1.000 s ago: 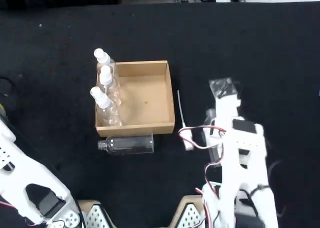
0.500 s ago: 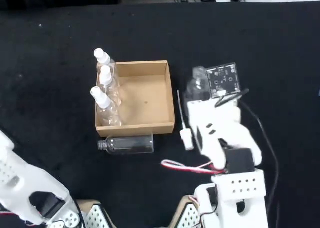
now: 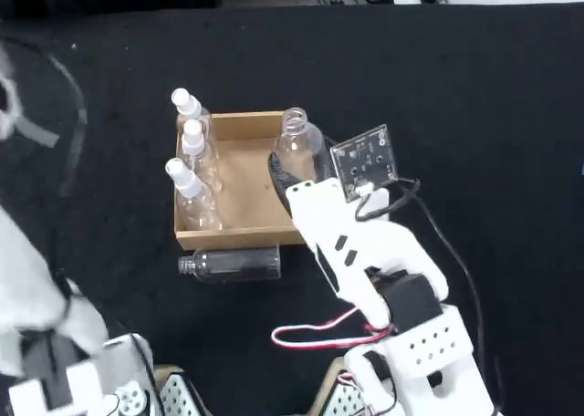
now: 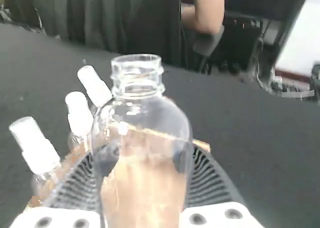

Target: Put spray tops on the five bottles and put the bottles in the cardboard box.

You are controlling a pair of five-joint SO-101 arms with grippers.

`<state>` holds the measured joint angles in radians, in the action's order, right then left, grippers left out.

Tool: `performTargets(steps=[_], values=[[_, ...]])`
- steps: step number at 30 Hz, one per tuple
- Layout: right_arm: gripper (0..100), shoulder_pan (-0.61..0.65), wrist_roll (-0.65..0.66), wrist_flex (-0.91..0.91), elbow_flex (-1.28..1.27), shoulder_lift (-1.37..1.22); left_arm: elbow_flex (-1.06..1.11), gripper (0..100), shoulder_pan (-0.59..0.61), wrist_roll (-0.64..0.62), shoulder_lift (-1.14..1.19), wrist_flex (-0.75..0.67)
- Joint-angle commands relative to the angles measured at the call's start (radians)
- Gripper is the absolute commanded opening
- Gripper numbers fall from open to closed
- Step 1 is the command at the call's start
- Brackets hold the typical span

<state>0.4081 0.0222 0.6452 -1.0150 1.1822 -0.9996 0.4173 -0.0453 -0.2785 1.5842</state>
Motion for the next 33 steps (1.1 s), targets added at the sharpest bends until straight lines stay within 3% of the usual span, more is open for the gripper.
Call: performTargets(steps=[1,4,10,15,29,33], values=[[1.1,0.037,-0.005,-0.074,-0.022,0.108,-0.035,3,-0.312,-0.061,-0.118,-0.107],[1.1,0.037,-0.005,-0.115,-0.085,0.188,-0.035,3,-0.476,-0.061,-0.117,-0.18],[1.1,0.037,-0.005,-0.135,-0.15,0.257,-0.033,3,-0.687,-0.068,-0.068,-0.322],[1.1,0.037,-0.005,-0.135,-0.15,0.257,-0.033,3,-0.825,-0.06,-0.008,-0.334],[1.1,0.037,-0.005,-0.135,-0.154,0.257,-0.044,3,-0.848,-0.055,0.032,-0.272],[1.1,0.037,-0.005,-0.135,-0.151,0.257,-0.068,3,-0.857,-0.002,0.02,-0.201]])
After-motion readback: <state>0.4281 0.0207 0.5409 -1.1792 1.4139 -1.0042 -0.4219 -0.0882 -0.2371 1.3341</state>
